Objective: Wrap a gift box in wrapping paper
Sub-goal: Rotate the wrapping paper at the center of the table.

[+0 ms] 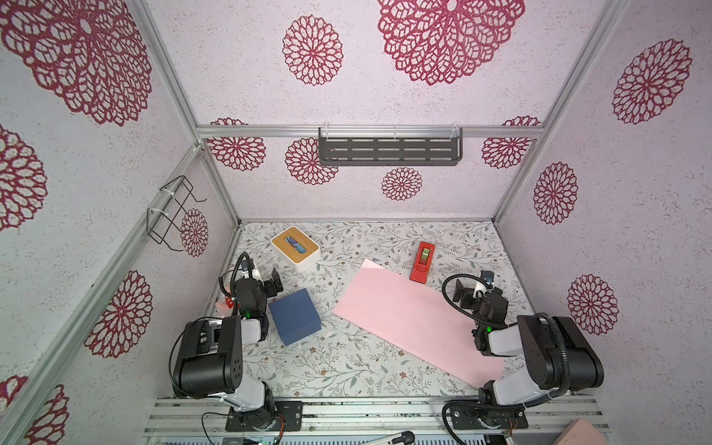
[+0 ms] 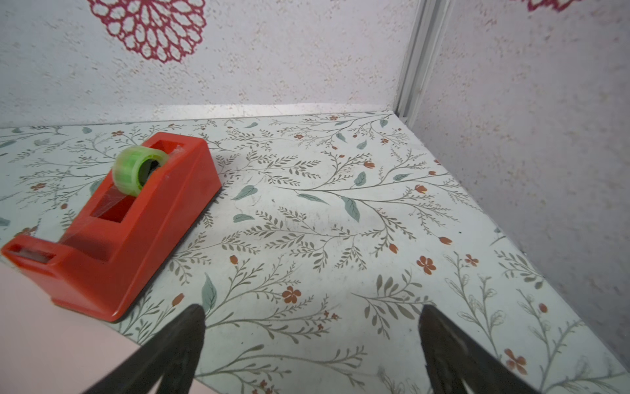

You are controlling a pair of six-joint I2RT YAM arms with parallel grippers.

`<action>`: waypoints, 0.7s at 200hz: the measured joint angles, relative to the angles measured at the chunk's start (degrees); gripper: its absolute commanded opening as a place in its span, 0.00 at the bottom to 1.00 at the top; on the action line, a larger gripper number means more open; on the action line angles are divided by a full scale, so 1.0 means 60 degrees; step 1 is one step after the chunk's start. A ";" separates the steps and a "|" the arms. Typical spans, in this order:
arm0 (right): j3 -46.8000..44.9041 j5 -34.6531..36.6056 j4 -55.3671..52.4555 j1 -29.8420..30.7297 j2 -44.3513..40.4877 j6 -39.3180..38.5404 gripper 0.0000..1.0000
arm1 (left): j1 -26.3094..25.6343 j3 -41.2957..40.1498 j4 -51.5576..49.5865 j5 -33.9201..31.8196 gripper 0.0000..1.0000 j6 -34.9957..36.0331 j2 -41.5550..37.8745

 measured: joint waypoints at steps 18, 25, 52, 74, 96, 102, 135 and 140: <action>0.0120 0.0845 -0.1399 0.0018 -0.1093 0.0350 0.99 | -0.0004 -0.0095 -0.0601 -0.0251 0.97 -0.0095 -0.0798; 0.0255 0.1155 -0.1971 -0.0015 -0.1698 0.0648 0.99 | 0.0000 -0.0047 -0.1035 -0.0372 0.97 -0.0219 -0.1260; 0.1078 0.1770 -0.3963 -0.0219 -0.3920 0.2259 0.93 | -0.0004 0.1042 -0.3373 -0.0718 0.99 -0.1410 -0.3064; 0.2328 0.1770 -0.6266 0.0047 -0.4360 0.3377 0.93 | -0.0291 0.1836 -0.4207 -0.0135 0.96 -0.2710 -0.3741; 0.3126 0.1322 -0.8397 0.0954 -0.4076 0.3901 0.91 | -0.1789 0.2677 -0.5260 0.0382 0.94 -0.3413 -0.3351; 0.3220 0.0951 -0.8874 0.1104 -0.3938 0.3898 0.89 | -0.2371 0.3078 -0.5639 0.0576 0.92 -0.3457 -0.2962; 0.4506 -0.1071 -1.1799 0.1559 -0.1993 0.3541 0.83 | -0.4539 0.5486 -0.7311 0.2171 0.88 -0.3060 0.0015; 0.4594 -0.1326 -1.2029 0.1639 -0.1785 0.3508 0.83 | -0.4656 0.5719 -0.7482 0.2404 0.88 -0.2969 0.0357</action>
